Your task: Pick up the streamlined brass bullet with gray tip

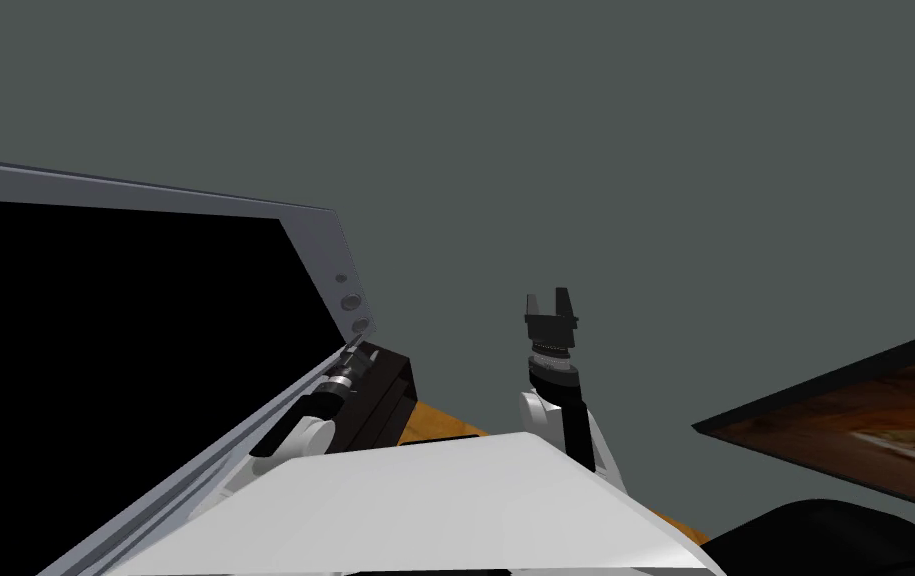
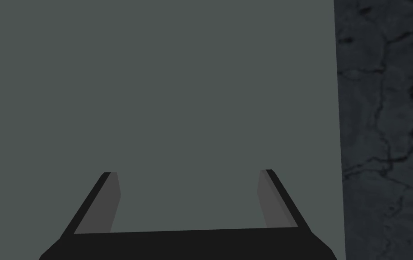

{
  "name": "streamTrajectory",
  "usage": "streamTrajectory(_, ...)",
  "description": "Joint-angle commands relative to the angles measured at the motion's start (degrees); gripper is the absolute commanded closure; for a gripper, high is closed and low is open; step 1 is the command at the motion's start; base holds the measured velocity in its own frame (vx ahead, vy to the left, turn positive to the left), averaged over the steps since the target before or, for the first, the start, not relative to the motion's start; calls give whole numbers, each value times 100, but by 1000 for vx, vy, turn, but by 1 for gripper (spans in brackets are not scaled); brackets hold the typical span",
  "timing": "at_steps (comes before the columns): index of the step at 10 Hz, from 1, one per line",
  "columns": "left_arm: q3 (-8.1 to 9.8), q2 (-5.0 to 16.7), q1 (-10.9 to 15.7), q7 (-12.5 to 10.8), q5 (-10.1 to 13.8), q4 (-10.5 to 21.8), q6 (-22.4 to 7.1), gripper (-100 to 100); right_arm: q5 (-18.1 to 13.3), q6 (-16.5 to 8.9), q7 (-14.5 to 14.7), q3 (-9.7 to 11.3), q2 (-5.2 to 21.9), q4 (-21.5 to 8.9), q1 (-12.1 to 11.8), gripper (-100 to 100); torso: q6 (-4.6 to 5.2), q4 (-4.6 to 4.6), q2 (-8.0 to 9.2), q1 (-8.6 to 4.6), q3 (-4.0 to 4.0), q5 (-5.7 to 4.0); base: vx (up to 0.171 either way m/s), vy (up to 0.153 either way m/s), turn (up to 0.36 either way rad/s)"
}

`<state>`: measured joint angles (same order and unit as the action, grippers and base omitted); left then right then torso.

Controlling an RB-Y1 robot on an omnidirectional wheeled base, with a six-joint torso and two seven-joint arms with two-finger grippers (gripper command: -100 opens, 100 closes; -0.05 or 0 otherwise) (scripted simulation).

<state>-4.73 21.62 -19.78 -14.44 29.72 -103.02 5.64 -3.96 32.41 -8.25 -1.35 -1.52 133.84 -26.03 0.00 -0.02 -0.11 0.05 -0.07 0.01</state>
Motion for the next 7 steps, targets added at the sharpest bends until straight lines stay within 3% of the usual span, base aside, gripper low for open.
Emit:
streamTrajectory(1, -21, 88, 8, -37, 229, 115, -180, -100, 0, 0, 0, 0, 0, 0, 0, 0, 0, 0, 0, 0, 0, 0, 19, 13, -71)
streamTrajectory(2, -52, 256, 99, -98, 428, 368, -420, -100, 0, 0, 0, 0, 0, 0, 0, 0, -3, 0, 2, -1, 1, 0, 24, 18, -146)
streamTrajectory(5, -85, 422, 191, -157, 878, 625, -759, -100, 0, 0, 0, 0, 0, 0, 0, 0, -1, 0, 2, -1, 1, -1, 18, 13, -88)
streamTrajectory(6, -119, 586, 281, -214, 1036, 806, -1034, -100, 0, 0, 0, 0, 0, 0, -1, 0, -4, 0, 3, -1, 2, 0, 20, 16, -151)
streamTrajectory(7, -119, 586, 281, -214, 1210, 883, -1053, -100, 0, 0, 0, 0, 0, 0, 0, 0, -1, 0, 2, 2, 1, 0, 15, 20, -55)
